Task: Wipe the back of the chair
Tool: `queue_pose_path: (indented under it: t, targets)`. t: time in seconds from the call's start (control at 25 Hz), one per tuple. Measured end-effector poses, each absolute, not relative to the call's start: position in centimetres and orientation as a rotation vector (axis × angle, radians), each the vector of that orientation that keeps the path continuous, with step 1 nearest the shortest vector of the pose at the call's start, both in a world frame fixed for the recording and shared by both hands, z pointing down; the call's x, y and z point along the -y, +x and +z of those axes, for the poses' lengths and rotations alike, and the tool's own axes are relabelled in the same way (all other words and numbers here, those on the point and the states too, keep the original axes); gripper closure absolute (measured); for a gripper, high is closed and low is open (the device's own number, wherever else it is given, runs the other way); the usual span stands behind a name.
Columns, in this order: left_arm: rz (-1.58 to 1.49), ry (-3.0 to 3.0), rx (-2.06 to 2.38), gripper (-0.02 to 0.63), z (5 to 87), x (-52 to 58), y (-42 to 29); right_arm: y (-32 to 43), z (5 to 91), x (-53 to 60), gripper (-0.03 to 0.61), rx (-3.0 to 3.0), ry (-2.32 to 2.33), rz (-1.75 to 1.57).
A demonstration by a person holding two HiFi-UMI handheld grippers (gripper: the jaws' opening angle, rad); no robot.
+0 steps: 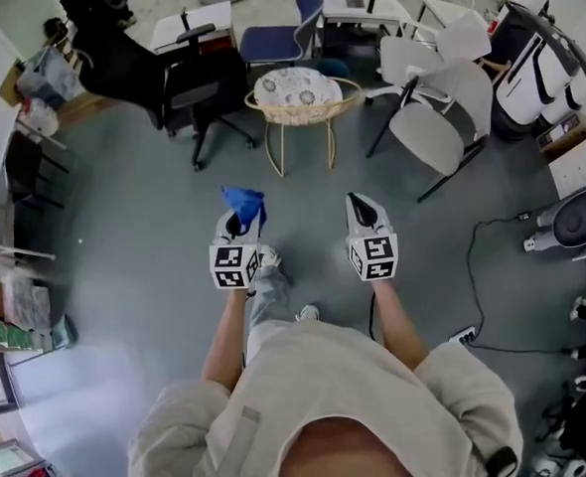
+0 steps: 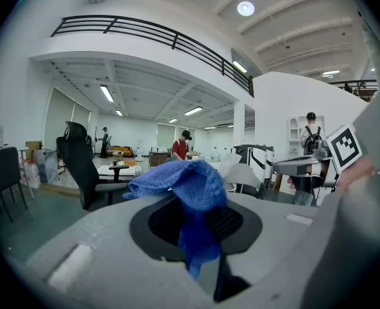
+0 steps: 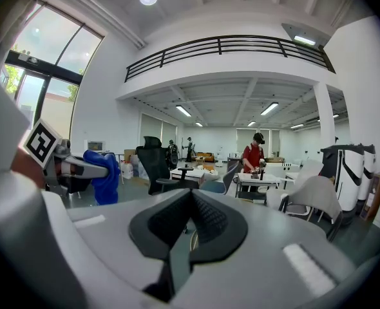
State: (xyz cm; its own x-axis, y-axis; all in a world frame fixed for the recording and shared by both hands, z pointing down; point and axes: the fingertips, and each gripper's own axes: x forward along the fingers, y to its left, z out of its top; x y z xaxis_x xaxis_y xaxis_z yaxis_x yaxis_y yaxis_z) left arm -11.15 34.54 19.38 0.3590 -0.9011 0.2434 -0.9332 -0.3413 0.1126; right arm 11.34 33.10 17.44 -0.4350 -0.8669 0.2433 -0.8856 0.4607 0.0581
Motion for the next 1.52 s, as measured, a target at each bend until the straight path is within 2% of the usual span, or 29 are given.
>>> queue_pose_path:
  t: [0.44,1.0,1.52]
  targets:
    - [0.192,2.424,1.539,0.534,21.3,-23.4,-11.2,9.6,19.1,-23.4,0.578,2.415,1.534,0.129]
    - [0.191,2.487,1.451,0.534,20.3,-7.3,-17.0,3.7,17.8,-9.0,0.578,2.353,1.609,0.120]
    - [0.238,2.497,1.349,0.534,23.3,-2.1,-18.6,1.3,20.0,-4.4,0.578,2.291,1.623,0.161]
